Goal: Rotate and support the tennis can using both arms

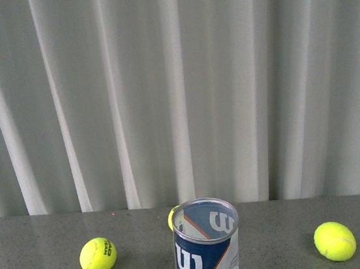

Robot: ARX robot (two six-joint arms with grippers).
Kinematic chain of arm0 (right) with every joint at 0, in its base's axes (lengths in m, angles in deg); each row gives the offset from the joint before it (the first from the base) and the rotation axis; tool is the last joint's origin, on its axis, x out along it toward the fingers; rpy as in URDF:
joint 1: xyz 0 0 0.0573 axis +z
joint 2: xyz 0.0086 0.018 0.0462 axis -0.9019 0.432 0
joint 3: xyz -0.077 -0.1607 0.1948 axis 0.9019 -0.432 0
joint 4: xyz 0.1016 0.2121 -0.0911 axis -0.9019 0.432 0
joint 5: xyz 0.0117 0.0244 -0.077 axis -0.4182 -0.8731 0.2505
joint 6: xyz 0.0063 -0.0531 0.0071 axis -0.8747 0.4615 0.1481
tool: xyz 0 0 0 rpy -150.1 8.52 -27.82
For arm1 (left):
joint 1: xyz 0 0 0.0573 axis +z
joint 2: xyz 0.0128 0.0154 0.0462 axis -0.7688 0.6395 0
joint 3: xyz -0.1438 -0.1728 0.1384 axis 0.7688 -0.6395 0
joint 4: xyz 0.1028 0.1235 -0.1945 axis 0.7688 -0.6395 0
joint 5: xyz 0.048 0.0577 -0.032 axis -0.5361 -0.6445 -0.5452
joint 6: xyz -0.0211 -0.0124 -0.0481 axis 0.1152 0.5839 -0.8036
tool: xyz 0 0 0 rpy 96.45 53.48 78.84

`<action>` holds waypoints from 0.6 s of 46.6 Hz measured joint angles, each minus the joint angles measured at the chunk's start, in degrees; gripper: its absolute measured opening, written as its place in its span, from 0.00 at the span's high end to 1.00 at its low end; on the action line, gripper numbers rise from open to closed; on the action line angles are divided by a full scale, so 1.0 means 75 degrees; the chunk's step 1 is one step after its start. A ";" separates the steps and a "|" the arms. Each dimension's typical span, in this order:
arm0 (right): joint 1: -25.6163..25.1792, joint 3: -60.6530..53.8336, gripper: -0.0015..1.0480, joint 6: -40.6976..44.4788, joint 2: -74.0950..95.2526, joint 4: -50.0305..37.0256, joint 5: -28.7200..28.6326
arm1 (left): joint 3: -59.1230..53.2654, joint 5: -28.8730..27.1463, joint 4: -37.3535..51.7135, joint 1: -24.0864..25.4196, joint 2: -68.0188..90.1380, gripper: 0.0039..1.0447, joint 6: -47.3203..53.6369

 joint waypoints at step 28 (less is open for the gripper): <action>0.0000 0.0000 0.07 0.0000 0.0000 0.0000 0.0000 | 0.0000 0.0000 -0.1958 0.0000 -0.1993 0.97 0.0000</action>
